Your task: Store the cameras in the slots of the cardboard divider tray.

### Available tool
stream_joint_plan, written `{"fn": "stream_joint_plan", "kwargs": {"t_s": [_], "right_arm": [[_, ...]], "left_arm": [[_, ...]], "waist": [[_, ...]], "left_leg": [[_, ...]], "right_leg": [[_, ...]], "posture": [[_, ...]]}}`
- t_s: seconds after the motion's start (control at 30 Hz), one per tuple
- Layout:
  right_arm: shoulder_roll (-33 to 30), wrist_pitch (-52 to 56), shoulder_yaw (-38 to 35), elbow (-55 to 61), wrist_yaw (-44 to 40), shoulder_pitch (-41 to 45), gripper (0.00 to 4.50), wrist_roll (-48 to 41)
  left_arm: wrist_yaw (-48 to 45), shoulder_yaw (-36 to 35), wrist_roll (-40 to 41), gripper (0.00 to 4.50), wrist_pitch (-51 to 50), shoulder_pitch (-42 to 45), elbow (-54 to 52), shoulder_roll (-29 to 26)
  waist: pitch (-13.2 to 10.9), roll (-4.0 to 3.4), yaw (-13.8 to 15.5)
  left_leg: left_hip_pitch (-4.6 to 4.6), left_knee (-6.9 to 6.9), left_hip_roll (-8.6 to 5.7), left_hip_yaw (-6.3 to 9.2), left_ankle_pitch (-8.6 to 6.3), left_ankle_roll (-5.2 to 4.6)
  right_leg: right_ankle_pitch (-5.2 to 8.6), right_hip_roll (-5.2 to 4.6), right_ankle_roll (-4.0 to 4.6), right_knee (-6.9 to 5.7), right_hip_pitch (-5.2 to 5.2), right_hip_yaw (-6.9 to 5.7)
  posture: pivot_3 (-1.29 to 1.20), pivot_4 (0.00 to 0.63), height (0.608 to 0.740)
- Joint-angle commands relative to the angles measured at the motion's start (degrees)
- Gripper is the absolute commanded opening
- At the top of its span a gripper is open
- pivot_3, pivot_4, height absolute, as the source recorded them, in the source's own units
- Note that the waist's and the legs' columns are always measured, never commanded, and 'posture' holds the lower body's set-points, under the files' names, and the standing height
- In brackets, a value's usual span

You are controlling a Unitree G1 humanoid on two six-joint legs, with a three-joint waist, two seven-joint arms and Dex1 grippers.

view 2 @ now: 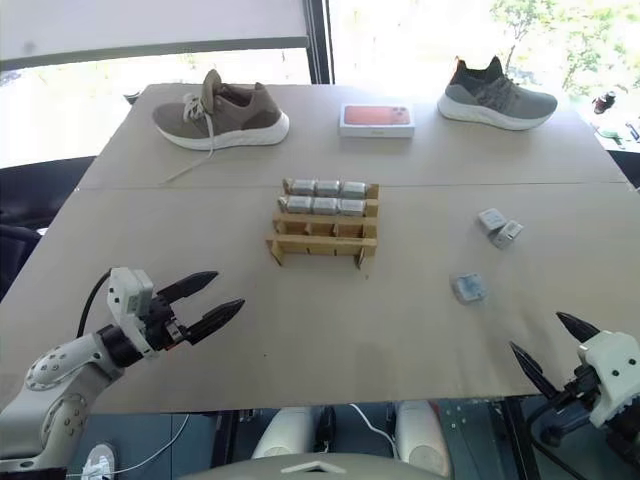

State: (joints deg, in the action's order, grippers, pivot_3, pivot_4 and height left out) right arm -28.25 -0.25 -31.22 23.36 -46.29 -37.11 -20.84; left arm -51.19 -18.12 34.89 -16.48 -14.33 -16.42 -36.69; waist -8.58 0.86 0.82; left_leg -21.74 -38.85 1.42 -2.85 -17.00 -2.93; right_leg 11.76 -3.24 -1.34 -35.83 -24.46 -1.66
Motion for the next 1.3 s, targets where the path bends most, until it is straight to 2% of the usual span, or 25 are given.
{"fn": "stream_joint_plan", "kwargs": {"t_s": [0.03,0.13,0.37,0.8,0.97,1.0,1.1,1.17,1.23,1.3], "right_arm": [[-0.1,6.9,2.3,6.1,5.7,1.7,4.49,1.5],[-0.9,22.4,8.2,15.9,14.7,6.0,4.49,2.6],[1.9,40.6,12.8,16.3,23.7,17.9,4.49,-1.5],[3.5,42.0,18.4,6.4,27.1,25.7,4.49,1.7],[4.0,40.6,19.0,5.7,27.2,26.4,2.23,2.5],[3.9,40.3,19.1,5.9,27.2,26.4,1.91,2.6],[1.4,36.6,21.3,8.2,26.0,25.5,1.89,5.9],[-2.8,29.4,25.8,11.6,24.2,25.5,1.89,12.0],[-5.9,25.0,29.8,14.3,23.4,27.3,1.89,16.7],[-8.7,21.3,34.8,16.8,21.6,31.8,1.89,21.0]], "left_arm": [[-3.4,-0.6,3.0,4.50,-0.3,1.8,-0.9,-0.7],[-10.8,0.3,8.1,4.50,-1.8,4.7,-2.4,-2.5],[-22.2,2.8,8.1,4.50,-0.7,8.4,-4.1,-7.8],[-27.0,5.6,7.1,4.50,0.3,12.4,-6.9,-9.9],[-26.7,6.4,7.0,4.50,-0.3,14.8,-6.7,-9.9],[-25.9,6.5,7.3,4.50,-1.1,15.5,-6.7,-9.8],[-17.7,6.9,9.8,4.50,-7.6,18.1,-7.6,-8.3],[-8.6,7.8,14.3,4.50,-17.4,21.2,-9.5,-8.0],[0.9,9.3,15.3,4.50,-25.8,25.0,-11.3,-7.9],[7.8,12.6,22.9,4.50,-42.4,32.9,-8.6,-8.8]], "waist": [[0.0,0.01,0.0],[0.0,0.05,0.0],[0.1,0.01,0.1],[0.1,0.06,-0.2],[0.1,0.08,-0.1],[0.1,0.08,-0.1],[0.1,0.07,-0.1],[0.1,0.07,-0.2],[0.0,0.06,-0.2],[0.0,0.12,-0.2]], "left_leg": [[0.00,0.00,0.00,-0.01,0.00,0.00],[0.01,-0.09,0.04,0.02,0.01,0.00],[-0.02,-0.21,0.10,0.06,0.02,0.00],[-0.08,-0.22,-0.02,-0.07,-0.01,-0.05],[-0.07,-0.22,0.02,0.01,0.00,-0.05],[-0.07,-0.22,0.02,0.01,0.00,-0.05],[-0.07,-0.23,0.02,-0.01,0.00,-0.05],[-0.08,-0.24,0.01,-0.01,0.00,-0.05],[-0.10,-0.26,0.01,0.00,0.00,-0.05],[-0.10,-0.26,0.00,0.05,0.00,-0.05]], "right_leg": [[0.00,0.00,0.00,0.00,0.00,0.00],[0.11,-0.03,-0.18,-0.06,-0.02,-0.05],[-0.06,0.17,0.10,-0.14,-0.03,-0.20],[0.10,0.23,-0.18,-0.10,-0.10,-0.01],[0.09,0.32,-0.17,-0.15,-0.10,-0.03],[0.08,0.32,-0.17,-0.15,-0.09,-0.03],[0.05,0.32,-0.12,-0.15,-0.08,0.00],[0.08,0.30,-0.19,-0.15,-0.09,0.03],[0.08,0.31,-0.22,-0.16,-0.09,0.02],[-0.02,0.33,-0.45,-0.16,-0.10,0.00]], "posture": [[0.00,0.150,0.740],[0.00,0.150,0.740],[0.00,0.150,0.740],[0.00,0.150,0.740],[0.00,0.150,0.740],[0.00,0.150,0.740],[0.00,0.150,0.740],[0.00,0.150,0.740],[0.00,0.150,0.740],[0.00,0.150,0.740]]}}
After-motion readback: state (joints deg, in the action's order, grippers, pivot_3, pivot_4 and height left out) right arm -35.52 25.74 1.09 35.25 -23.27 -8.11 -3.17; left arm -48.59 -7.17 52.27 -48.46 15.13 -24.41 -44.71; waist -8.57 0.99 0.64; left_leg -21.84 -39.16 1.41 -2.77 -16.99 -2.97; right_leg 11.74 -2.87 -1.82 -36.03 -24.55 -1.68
